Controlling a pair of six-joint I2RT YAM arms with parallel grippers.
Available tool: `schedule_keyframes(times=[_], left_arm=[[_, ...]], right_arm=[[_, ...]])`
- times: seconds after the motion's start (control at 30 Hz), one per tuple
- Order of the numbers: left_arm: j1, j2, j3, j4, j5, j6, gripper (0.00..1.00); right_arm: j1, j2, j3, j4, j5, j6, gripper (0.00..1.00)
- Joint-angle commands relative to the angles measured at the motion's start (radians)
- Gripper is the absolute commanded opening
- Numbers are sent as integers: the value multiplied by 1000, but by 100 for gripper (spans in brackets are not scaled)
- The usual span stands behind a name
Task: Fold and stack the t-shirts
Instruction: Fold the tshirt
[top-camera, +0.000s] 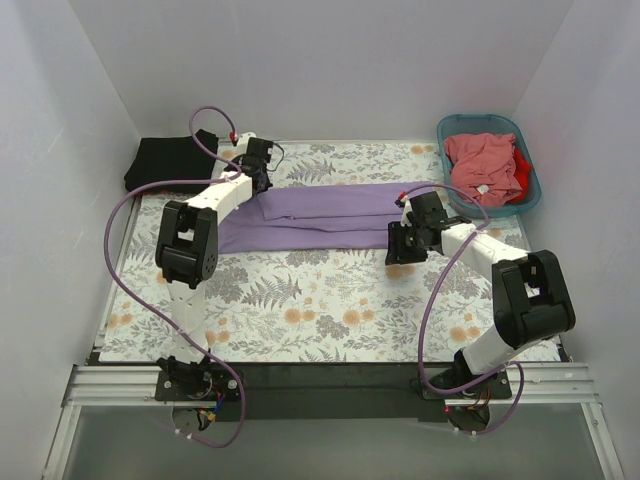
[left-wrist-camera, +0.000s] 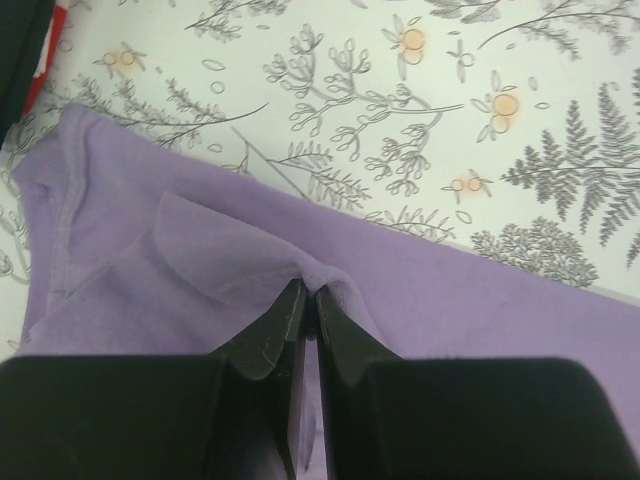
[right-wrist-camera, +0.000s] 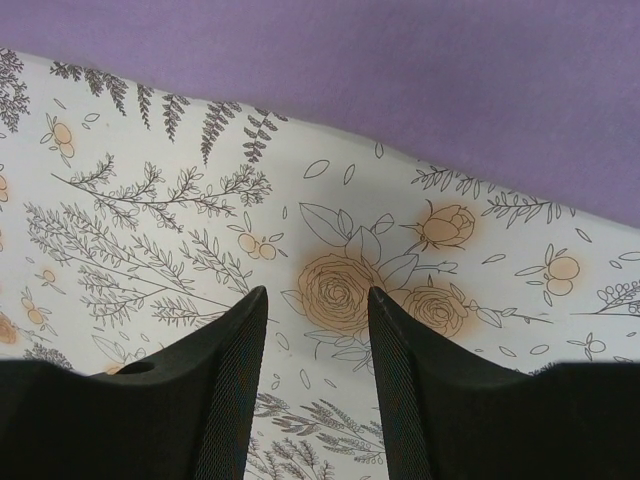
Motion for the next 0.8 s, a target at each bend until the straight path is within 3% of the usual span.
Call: schedule_keyframes(times=[0.0, 0.17, 0.2, 0.23, 0.33, 0.4, 0.57, 0.77], left_arm=[[2, -15, 37, 77, 39, 30, 7], [2, -12, 40, 114, 69, 46, 11], [1, -9, 40, 114, 73, 47, 16], [2, -11, 40, 115, 73, 47, 28], [2, -29, 29, 115, 60, 26, 51], [5, -75, 9, 102, 50, 6, 59], [54, -228, -78, -4, 63, -165, 64], [207, -521, -412, -62, 149, -293, 69]], right_arm=[[4, 5, 32, 0, -20, -7, 51], [5, 8, 30, 0, -18, -7, 51], [5, 7, 29, 0, -18, -8, 51], [5, 8, 29, 0, -18, -8, 51], [5, 3, 30, -1, 3, -7, 51], [4, -3, 33, -3, 17, -5, 52], [-39, -9, 38, -3, 27, 47, 52], [-166, -64, -17, 94, -50, 126, 52]])
